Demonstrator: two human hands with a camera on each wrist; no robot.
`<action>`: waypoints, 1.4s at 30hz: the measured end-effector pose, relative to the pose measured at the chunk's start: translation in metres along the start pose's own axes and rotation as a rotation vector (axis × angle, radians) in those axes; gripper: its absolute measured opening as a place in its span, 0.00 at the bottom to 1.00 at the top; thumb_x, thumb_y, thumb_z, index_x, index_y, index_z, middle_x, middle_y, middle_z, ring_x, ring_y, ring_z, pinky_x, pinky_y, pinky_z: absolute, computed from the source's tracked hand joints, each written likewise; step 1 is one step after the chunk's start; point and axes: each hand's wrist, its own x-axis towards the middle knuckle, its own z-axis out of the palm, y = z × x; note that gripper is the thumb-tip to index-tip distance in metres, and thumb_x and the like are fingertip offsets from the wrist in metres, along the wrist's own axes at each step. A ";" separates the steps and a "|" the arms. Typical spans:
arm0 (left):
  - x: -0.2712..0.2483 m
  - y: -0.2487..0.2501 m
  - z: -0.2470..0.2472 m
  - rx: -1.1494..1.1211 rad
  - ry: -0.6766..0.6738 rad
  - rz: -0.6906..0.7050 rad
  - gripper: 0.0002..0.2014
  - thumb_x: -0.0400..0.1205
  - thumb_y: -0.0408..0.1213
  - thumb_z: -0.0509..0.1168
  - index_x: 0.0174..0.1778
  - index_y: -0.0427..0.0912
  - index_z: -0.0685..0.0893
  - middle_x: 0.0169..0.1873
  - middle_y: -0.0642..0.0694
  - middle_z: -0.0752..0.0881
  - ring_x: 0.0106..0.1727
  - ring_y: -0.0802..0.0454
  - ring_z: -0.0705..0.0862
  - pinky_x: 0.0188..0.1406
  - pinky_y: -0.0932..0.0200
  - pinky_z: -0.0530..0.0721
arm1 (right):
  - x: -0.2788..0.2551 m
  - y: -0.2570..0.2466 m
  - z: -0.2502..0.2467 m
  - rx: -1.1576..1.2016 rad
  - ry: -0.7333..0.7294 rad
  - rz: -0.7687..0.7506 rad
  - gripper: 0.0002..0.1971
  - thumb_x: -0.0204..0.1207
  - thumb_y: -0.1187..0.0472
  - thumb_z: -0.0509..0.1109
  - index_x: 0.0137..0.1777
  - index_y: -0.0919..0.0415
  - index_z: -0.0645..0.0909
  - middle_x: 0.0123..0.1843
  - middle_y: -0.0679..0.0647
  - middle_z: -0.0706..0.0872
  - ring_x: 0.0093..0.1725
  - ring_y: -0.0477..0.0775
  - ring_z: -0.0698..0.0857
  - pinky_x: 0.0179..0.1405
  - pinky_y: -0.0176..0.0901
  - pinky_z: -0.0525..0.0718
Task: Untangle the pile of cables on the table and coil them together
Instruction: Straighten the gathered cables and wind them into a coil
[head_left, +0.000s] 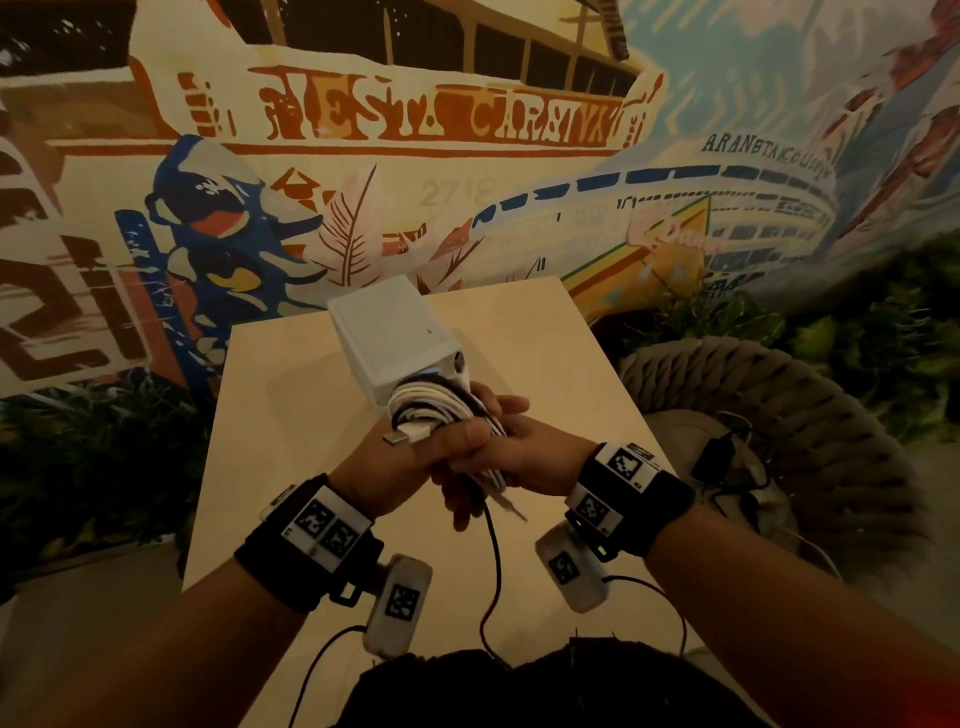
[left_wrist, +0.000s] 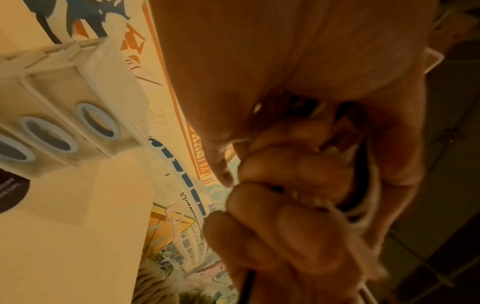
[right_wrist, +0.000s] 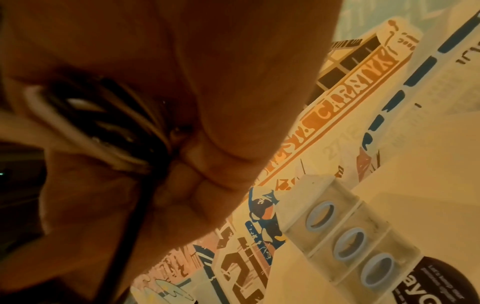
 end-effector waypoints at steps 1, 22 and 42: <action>0.003 -0.001 -0.001 0.015 0.066 0.025 0.14 0.75 0.48 0.80 0.54 0.50 0.91 0.60 0.42 0.91 0.62 0.26 0.87 0.56 0.19 0.84 | 0.000 0.001 -0.002 -0.020 0.019 0.024 0.22 0.69 0.52 0.75 0.59 0.66 0.83 0.43 0.66 0.87 0.42 0.68 0.88 0.48 0.59 0.89; 0.016 -0.002 -0.025 1.534 -0.158 -0.056 0.14 0.75 0.53 0.77 0.49 0.49 0.86 0.41 0.52 0.89 0.43 0.51 0.86 0.42 0.57 0.80 | -0.003 0.029 -0.029 0.105 0.219 0.395 0.48 0.80 0.22 0.43 0.46 0.64 0.90 0.40 0.61 0.86 0.31 0.55 0.75 0.34 0.46 0.72; 0.016 -0.041 0.000 1.756 -0.111 -0.112 0.19 0.80 0.59 0.68 0.57 0.49 0.80 0.42 0.51 0.89 0.40 0.49 0.87 0.36 0.55 0.84 | 0.017 0.015 -0.016 -0.703 0.163 0.493 0.07 0.75 0.59 0.77 0.35 0.53 0.86 0.34 0.49 0.88 0.34 0.50 0.87 0.40 0.40 0.88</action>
